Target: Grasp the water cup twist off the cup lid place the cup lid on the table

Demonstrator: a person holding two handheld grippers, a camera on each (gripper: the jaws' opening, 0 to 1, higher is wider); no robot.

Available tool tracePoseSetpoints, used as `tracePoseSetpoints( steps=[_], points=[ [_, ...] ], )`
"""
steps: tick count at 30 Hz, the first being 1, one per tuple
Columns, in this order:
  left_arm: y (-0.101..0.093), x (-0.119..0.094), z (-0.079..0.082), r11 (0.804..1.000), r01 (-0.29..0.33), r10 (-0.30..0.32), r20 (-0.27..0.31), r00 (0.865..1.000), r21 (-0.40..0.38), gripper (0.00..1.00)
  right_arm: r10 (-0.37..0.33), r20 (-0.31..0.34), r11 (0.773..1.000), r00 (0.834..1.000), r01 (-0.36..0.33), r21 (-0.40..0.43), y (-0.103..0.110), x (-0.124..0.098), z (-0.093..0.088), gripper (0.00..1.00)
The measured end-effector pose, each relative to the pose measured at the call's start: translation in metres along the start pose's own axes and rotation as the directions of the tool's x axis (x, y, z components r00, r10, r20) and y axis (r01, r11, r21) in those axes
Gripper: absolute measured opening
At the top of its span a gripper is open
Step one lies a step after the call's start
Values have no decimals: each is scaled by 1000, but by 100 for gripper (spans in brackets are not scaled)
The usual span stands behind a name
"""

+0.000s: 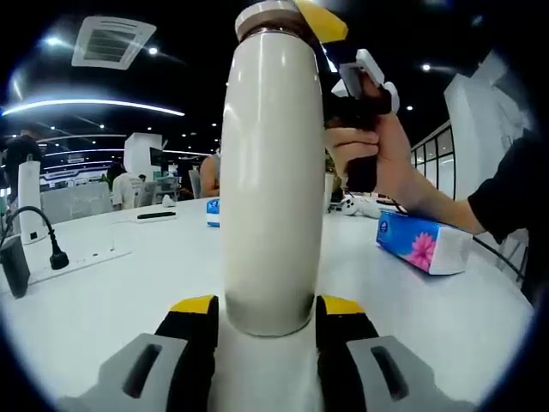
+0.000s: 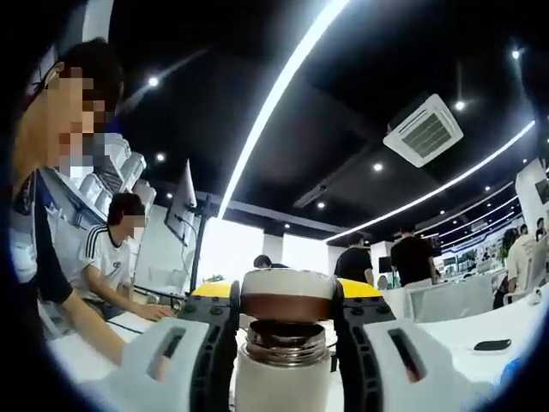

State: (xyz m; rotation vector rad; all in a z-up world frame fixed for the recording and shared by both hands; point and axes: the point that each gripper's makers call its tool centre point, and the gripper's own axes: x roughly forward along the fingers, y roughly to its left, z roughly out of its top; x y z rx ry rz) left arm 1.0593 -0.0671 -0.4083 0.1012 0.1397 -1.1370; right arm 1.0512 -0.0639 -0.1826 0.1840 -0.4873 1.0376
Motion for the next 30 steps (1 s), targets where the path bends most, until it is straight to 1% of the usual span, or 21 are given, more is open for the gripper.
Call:
tracePoseSetpoints(
  steps=[11,21,24,30],
  points=[
    [0,0,0,1000,0,0,0,1000,0,47,-15,27,1000,1000,14,18,-8,-2,7,46],
    [1,0,0,1000,0,0,0,1000,0,46,-8,41,1000,999,7,24,-7,-2,12,45],
    [1,0,0,1000,0,0,0,1000,0,46,-8,40,1000,999,8,11,-5,-2,12,45],
    [1,0,0,1000,1,-1,0,1000,-1,46,-21,39,1000,999,20,17,-5,-5,15,45]
  ],
)
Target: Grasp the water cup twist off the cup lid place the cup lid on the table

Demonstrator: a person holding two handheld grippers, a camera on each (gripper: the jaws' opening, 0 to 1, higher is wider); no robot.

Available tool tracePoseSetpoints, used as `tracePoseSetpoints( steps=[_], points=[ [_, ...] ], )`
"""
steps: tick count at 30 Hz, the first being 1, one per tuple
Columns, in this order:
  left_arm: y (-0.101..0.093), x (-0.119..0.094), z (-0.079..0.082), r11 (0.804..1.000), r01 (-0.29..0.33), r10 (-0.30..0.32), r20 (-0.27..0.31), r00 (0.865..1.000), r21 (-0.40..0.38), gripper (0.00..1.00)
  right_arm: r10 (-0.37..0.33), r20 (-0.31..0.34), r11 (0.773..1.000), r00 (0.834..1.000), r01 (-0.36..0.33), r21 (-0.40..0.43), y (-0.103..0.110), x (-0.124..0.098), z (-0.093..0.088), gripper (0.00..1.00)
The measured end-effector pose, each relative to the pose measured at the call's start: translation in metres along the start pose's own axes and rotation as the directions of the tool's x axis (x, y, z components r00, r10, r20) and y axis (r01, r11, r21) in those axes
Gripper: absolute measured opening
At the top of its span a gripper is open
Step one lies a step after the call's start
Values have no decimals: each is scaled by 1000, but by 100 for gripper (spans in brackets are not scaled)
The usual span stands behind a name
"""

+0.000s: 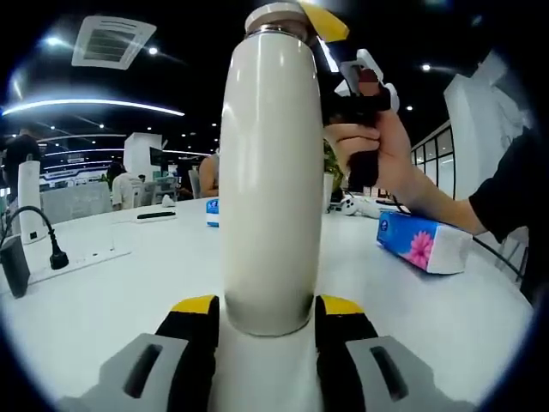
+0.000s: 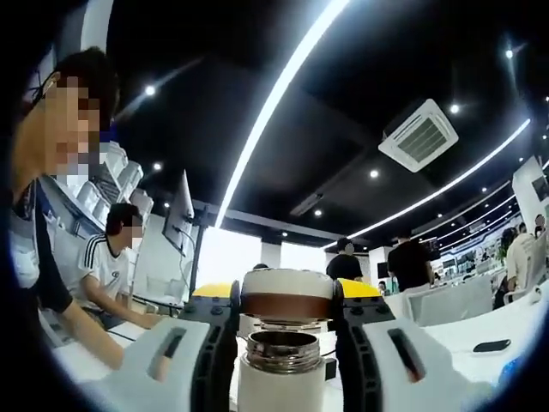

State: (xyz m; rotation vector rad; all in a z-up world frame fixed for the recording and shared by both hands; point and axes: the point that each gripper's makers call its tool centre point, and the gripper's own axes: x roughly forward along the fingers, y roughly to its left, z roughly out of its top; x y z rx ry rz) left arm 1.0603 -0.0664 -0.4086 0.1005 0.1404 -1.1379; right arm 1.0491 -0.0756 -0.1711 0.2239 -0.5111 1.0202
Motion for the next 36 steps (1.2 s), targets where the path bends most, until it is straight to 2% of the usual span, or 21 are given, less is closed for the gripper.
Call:
tracePoseSetpoints(
  steps=[10,22,36],
  points=[
    [-1,-1,0,1000,3,-3,-1,1000,0,45,-56,48,998,997,58,-24,-12,-8,22,45],
    [-1,-1,0,1000,1,-1,-1,1000,-2,45,-117,21,991,993,118,-61,-22,-24,29,45],
    [-2,-2,1,1000,0,0,1,1000,2,45,-204,18,975,979,205,-87,-32,-51,46,45]
  ],
)
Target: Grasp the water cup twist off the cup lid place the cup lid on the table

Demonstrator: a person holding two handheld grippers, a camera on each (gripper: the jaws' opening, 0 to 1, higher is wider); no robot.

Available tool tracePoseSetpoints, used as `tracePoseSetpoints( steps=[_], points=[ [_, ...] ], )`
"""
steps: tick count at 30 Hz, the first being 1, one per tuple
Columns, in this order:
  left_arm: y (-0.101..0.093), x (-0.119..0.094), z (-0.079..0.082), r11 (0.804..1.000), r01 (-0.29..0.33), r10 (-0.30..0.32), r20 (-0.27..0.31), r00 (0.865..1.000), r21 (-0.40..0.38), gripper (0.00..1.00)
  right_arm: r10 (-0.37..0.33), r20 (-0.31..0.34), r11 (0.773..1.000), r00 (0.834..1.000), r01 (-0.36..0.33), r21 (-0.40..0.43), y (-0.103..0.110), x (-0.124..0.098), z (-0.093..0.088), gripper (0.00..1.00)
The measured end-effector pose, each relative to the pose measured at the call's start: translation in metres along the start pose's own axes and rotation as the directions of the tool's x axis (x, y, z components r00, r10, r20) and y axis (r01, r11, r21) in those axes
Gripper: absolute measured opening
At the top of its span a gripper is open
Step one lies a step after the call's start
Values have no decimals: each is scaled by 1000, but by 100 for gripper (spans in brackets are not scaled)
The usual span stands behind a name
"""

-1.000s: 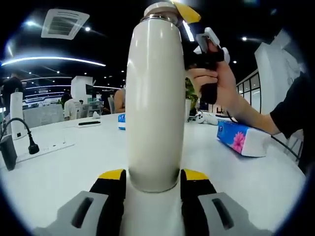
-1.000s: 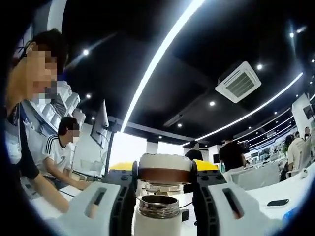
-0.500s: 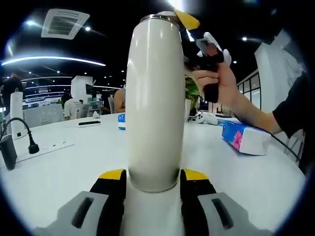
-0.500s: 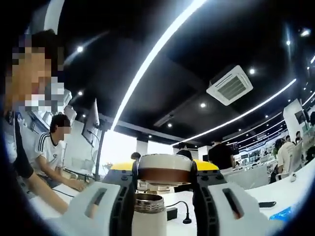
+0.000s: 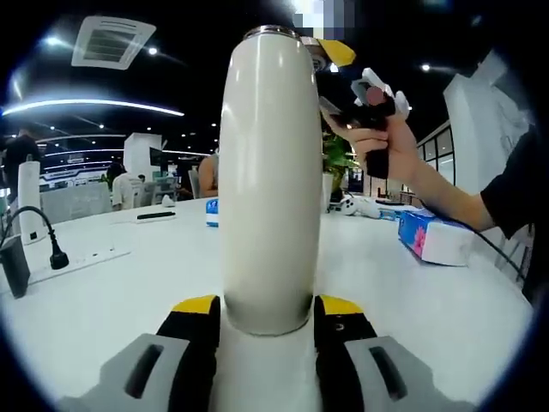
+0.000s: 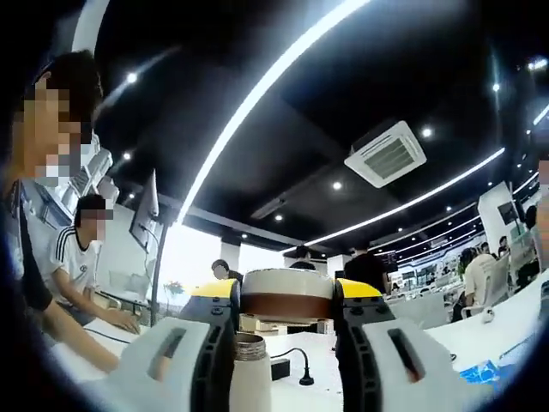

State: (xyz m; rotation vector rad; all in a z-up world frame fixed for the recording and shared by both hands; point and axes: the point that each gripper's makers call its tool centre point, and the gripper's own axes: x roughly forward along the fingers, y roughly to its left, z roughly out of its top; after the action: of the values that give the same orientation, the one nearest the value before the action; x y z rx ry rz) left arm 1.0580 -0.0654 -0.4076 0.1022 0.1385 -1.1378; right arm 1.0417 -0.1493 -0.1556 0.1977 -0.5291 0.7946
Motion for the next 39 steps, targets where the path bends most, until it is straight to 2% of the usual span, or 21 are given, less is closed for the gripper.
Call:
tracePoseSetpoints(
  steps=[11,27,39],
  points=[
    [0,1,0,1000,-1,1,0,1000,1,45,-29,-29,999,999,28,-38,1,-16,3,45],
    [-1,1,1,1000,-4,4,2,1000,4,45,-74,-44,997,996,73,-39,-7,-45,7,45],
    [-1,0,0,1000,-5,5,2,1000,8,46,-78,-56,996,995,76,-43,-8,-53,5,45]
  ],
)
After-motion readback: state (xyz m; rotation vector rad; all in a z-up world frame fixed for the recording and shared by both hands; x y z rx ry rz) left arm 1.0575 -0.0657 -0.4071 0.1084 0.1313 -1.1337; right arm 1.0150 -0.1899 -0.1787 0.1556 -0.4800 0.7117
